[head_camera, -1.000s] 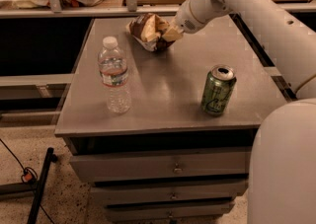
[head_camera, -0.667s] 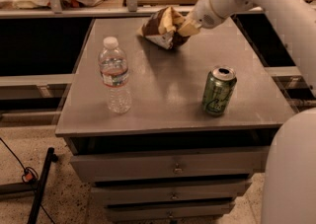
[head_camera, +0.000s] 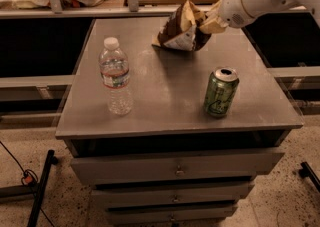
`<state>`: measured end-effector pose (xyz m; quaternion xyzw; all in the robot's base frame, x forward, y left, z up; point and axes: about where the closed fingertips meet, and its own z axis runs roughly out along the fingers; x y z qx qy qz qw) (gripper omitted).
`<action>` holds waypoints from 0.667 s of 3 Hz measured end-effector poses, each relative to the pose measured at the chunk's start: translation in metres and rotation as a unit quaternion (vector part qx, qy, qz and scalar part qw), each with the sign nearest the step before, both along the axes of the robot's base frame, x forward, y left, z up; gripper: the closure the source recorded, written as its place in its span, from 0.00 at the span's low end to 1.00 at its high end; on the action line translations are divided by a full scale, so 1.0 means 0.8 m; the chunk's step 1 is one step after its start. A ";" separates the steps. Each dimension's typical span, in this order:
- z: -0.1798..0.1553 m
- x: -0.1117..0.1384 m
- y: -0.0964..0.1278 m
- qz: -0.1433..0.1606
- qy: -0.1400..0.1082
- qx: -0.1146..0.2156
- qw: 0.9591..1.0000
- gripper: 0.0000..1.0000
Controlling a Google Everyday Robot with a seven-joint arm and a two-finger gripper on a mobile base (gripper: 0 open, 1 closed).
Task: Move brown chip bag near green can
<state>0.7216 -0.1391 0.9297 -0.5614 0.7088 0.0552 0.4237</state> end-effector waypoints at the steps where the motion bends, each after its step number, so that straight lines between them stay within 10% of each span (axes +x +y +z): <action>1: 0.004 -0.026 -0.006 0.015 -0.018 -0.002 1.000 1.00; 2: 0.000 -0.045 -0.006 0.031 -0.025 -0.003 0.999 0.83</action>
Offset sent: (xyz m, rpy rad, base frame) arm -0.0554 -0.0094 0.0000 -0.0076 -0.0702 0.0937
